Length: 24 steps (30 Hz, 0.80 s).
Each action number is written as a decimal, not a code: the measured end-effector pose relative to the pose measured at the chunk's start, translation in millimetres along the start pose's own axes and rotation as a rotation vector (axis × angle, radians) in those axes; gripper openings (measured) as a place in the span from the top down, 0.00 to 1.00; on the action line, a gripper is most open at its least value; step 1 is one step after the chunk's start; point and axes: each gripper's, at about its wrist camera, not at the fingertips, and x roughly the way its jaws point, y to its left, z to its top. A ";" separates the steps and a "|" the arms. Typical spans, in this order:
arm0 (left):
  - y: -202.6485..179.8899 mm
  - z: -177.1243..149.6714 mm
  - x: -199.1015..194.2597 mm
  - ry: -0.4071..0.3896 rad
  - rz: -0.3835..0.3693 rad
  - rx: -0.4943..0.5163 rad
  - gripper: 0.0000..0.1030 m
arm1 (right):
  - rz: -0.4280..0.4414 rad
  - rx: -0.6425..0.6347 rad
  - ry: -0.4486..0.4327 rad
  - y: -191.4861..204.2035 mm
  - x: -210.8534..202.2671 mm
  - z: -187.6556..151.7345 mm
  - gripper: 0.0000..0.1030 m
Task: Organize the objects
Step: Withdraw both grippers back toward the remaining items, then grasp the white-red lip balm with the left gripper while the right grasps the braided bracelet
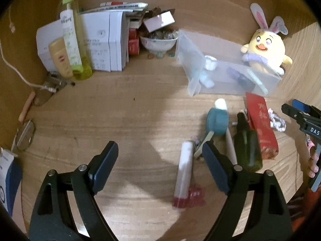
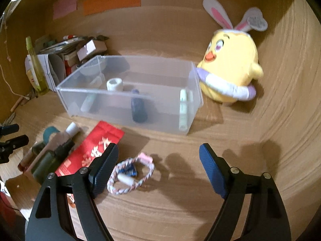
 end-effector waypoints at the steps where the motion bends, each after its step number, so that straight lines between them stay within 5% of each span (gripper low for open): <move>1: 0.6 -2.3 0.4 0.004 -0.001 -0.001 0.17 | 0.001 0.011 0.006 -0.9 1.2 -2.4 0.22; 5: 3.2 -13.1 2.3 0.025 0.003 -0.002 0.32 | -0.007 0.055 0.009 -8.9 4.2 -7.6 0.26; 16: 2.3 -27.9 1.7 0.027 0.020 0.032 0.49 | 0.044 0.071 0.109 -12.1 29.3 -14.5 0.58; 24: 5.1 -25.2 4.1 0.002 0.035 0.039 0.76 | 0.061 0.051 0.150 -7.2 42.1 -18.4 0.66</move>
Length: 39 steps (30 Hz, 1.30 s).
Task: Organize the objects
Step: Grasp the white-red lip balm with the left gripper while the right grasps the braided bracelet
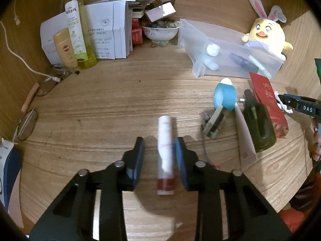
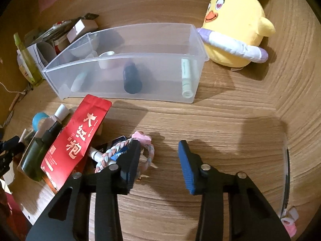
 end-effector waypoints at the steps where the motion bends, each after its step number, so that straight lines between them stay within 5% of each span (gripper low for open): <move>1: -0.1 0.7 0.7 -0.003 -0.001 0.002 0.80 | -0.005 -0.009 0.002 1.3 0.7 0.5 0.66; 7: -5.9 3.8 4.4 -0.016 -0.046 0.038 0.86 | -0.028 -0.070 0.028 10.8 9.1 9.4 0.67; 11: -5.6 7.8 6.8 -0.010 -0.064 0.017 0.86 | -0.018 -0.085 0.034 12.8 10.7 12.9 0.89; 14: -3.5 10.9 8.0 -0.009 -0.064 -0.003 0.86 | -0.031 -0.083 0.026 12.7 10.4 13.6 0.92; 29: -12.8 42.7 -17.4 -0.113 -0.093 -0.025 0.86 | -0.038 0.004 -0.107 -10.7 -32.8 20.4 0.95; 33: -19.9 53.8 -22.8 -0.135 -0.112 -0.023 0.86 | -0.007 -0.001 -0.086 -14.9 -37.0 18.1 0.94; 36: -26.6 60.9 -27.0 -0.155 -0.124 -0.016 0.86 | 0.038 0.021 -0.038 -18.7 -31.5 14.6 0.84; 38: -34.0 66.3 -30.0 -0.171 -0.133 -0.004 0.86 | 0.054 0.044 -0.036 -20.3 -26.7 13.3 0.60; 39: -37.1 67.8 -31.2 -0.177 -0.136 0.002 0.86 | 0.054 0.048 -0.039 -19.9 -24.8 13.6 0.57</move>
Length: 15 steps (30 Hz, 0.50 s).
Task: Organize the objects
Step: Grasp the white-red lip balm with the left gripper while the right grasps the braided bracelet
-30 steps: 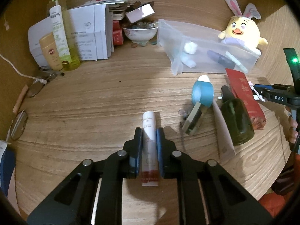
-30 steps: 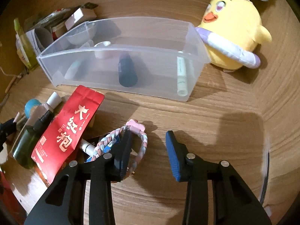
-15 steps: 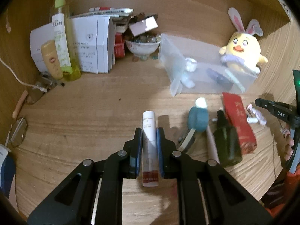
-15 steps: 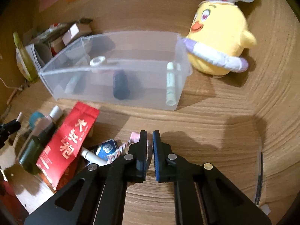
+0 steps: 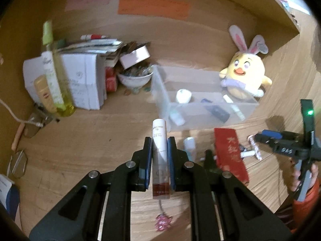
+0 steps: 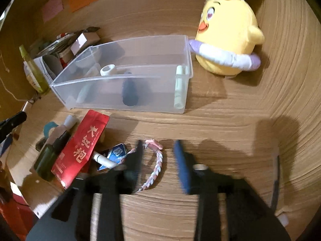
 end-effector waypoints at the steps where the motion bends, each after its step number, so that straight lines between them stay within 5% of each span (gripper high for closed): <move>1: -3.7 2.5 0.0 -0.004 -0.004 0.008 0.86 | 0.002 -0.003 0.001 1.6 2.7 0.6 0.56; 7: -24.9 17.6 1.1 -0.034 -0.019 0.059 0.86 | -0.028 -0.043 0.042 11.5 24.4 2.8 0.57; 10: -32.1 25.2 2.3 -0.046 -0.029 0.074 0.86 | -0.046 -0.062 0.056 11.2 31.2 1.5 0.76; 15: -40.3 38.9 10.2 -0.053 -0.050 0.083 0.86 | -0.075 -0.089 0.047 9.6 29.5 -0.7 0.81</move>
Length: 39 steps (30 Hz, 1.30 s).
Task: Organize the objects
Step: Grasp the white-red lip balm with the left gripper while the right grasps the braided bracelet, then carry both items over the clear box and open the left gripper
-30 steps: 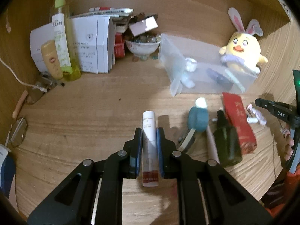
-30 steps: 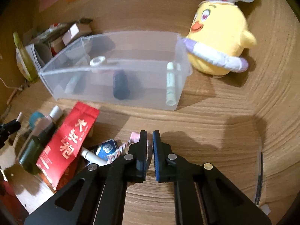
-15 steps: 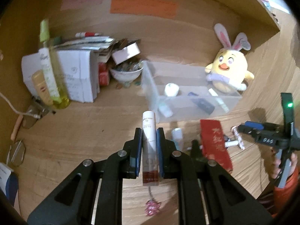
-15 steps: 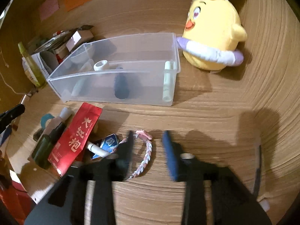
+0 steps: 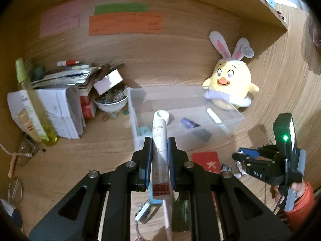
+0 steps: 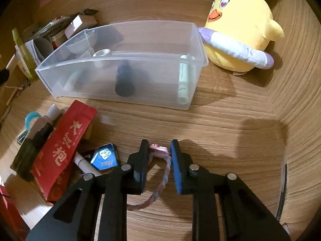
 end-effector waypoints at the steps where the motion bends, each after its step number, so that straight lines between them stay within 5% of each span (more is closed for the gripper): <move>1: -0.8 2.4 2.0 0.000 -0.005 -0.001 0.86 | -0.009 0.000 -0.008 -1.2 -1.2 -0.4 0.81; 21: -14.9 46.4 22.4 -0.039 -0.011 -0.005 0.86 | 0.049 0.029 -0.296 -8.9 -81.3 67.7 0.81; 39: -14.5 73.2 66.4 -0.014 0.020 -0.015 0.86 | 0.028 -0.001 -0.331 5.2 -60.8 128.0 0.81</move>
